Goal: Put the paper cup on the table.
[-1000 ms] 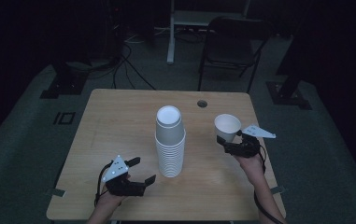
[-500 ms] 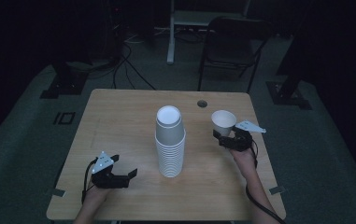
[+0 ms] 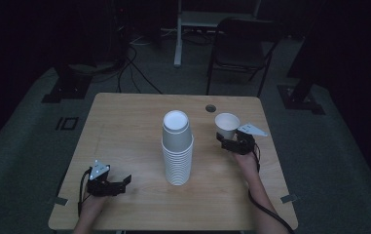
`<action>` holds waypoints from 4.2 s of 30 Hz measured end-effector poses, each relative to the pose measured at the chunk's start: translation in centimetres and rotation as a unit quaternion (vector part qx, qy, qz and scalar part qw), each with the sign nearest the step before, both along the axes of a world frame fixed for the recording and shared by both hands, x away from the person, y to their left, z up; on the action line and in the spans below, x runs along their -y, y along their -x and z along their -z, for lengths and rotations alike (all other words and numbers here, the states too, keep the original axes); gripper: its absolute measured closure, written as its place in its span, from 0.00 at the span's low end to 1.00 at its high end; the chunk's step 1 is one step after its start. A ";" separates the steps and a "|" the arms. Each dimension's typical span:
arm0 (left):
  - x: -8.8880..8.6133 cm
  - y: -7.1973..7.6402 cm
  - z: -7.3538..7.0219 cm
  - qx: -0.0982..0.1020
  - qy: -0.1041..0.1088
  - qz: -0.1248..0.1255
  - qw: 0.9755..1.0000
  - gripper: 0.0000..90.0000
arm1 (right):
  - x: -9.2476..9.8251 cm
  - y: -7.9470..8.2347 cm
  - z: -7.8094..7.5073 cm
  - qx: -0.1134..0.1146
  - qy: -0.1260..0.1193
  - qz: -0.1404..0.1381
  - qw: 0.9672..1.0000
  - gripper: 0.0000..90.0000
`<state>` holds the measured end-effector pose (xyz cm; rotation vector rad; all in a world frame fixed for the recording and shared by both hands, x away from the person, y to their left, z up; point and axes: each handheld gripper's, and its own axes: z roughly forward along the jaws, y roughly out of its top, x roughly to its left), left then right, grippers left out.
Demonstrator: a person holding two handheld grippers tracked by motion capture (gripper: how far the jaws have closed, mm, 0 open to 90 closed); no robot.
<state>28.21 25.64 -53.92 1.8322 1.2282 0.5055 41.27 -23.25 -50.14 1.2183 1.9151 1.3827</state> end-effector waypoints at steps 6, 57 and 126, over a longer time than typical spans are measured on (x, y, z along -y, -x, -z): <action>0.3 -0.2 0.5 -0.004 -0.025 -0.014 1.000 0.00 | -0.9 -0.7 0.5 -0.003 0.002 0.004 1.000 0.20; 1.6 -1.1 1.0 -0.074 -0.100 -0.041 0.991 0.00 | -0.4 0.1 3.9 -0.070 0.017 -0.051 0.996 0.11; 1.7 -1.1 1.0 -0.073 -0.107 -0.042 0.991 0.00 | 7.6 14.5 5.2 -0.135 0.112 -0.021 0.984 0.13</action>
